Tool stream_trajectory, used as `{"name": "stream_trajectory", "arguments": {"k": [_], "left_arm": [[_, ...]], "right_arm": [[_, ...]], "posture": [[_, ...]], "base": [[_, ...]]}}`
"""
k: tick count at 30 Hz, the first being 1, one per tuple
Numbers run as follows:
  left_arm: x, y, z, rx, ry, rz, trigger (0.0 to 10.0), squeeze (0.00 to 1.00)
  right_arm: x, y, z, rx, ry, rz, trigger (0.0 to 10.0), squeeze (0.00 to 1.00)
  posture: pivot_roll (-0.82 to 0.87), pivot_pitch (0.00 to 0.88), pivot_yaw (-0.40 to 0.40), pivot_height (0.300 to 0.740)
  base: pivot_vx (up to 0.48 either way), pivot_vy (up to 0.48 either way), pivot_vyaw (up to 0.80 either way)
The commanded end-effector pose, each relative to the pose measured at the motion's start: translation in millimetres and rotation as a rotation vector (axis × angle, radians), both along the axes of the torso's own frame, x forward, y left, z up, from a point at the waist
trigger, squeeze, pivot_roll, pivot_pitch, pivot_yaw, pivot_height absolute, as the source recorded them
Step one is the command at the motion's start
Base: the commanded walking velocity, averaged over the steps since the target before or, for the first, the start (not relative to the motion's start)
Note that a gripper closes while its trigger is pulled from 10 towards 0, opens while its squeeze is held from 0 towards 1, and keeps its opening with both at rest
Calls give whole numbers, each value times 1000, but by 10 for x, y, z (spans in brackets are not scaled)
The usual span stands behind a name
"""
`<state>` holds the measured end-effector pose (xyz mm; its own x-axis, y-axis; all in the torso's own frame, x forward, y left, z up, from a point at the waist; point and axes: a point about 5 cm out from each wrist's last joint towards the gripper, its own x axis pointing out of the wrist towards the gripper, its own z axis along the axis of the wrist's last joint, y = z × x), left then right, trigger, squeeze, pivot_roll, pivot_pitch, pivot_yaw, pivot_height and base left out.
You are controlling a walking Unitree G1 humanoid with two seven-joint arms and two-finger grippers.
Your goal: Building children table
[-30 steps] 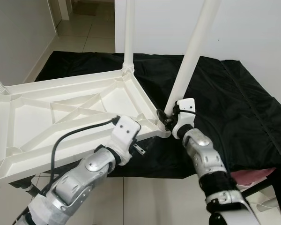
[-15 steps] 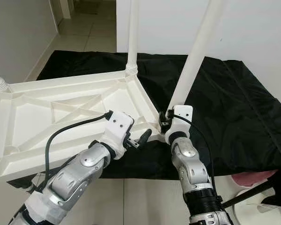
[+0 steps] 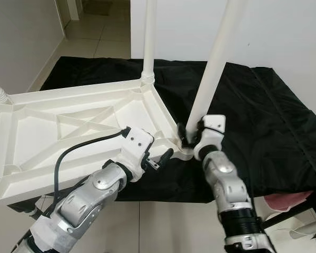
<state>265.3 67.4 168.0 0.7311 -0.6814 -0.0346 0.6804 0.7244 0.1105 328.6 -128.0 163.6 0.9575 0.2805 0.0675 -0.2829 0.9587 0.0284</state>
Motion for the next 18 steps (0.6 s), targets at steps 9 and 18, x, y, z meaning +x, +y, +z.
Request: {"name": "stream_trajectory", "arguments": {"k": [9, 18], "left_arm": [[-104, -118, -32, 44, 17, -260, 10000, 0], [-116, -129, -27, 49, 17, -267, 10000, 0]], "right_arm": [[34, -132, -74, -136, 7, 325, 10000, 0], [159, -225, -48, -208, -28, 374, 10000, 0]], "posture": [[19, 26, -47, 740], [19, 39, -38, 740]], "base": [[0, 0, 0], [0, 0, 0]]}}
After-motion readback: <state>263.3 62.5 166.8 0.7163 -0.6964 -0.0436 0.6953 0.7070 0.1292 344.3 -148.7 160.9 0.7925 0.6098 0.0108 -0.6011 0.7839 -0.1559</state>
